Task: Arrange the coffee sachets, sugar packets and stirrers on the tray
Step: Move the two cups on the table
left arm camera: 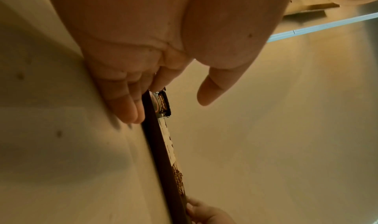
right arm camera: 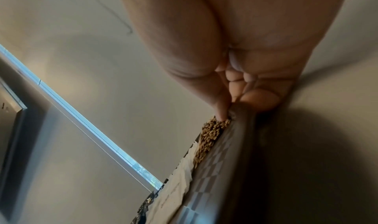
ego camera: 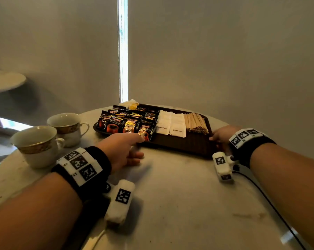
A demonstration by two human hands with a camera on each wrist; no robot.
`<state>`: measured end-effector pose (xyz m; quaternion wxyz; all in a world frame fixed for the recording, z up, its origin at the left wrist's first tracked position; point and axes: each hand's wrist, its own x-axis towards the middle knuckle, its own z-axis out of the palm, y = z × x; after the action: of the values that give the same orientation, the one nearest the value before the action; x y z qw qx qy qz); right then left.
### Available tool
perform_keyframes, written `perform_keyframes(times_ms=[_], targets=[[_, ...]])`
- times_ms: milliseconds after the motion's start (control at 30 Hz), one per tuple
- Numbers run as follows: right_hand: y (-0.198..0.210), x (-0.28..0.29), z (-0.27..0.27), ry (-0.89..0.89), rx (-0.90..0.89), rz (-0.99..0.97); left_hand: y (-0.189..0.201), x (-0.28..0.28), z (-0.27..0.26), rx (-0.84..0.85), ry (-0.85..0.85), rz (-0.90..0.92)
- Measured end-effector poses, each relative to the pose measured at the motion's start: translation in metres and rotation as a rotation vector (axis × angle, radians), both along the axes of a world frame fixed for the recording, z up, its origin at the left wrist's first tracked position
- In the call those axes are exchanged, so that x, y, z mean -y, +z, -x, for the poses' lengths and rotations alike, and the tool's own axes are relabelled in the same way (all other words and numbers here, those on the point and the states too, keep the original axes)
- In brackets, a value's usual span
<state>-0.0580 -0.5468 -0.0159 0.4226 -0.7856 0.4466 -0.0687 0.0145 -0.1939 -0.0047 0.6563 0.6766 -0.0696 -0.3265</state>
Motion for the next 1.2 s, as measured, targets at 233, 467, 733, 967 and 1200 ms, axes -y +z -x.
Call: perform_keyframes(times_ms=[233,467,733,967,1200], targets=[[0.008,-0.036,-0.041,-0.043,0.004,0.06,0.001,-0.014,-0.024,0.02,0.149,0.038],[-0.016,-0.024,-0.027,0.01,0.337,-0.215,-0.006,-0.014,-0.034,0.021,0.152,0.078],[-0.017,-0.024,-0.024,0.078,0.129,-0.103,-0.008,-0.014,-0.04,-0.035,0.184,0.082],[-0.009,-0.036,-0.033,0.179,-0.044,0.123,-0.01,-0.014,-0.041,-0.039,0.211,0.121],[-0.005,-0.046,-0.015,0.149,0.064,0.023,-0.013,-0.016,-0.045,-0.052,0.224,0.165]])
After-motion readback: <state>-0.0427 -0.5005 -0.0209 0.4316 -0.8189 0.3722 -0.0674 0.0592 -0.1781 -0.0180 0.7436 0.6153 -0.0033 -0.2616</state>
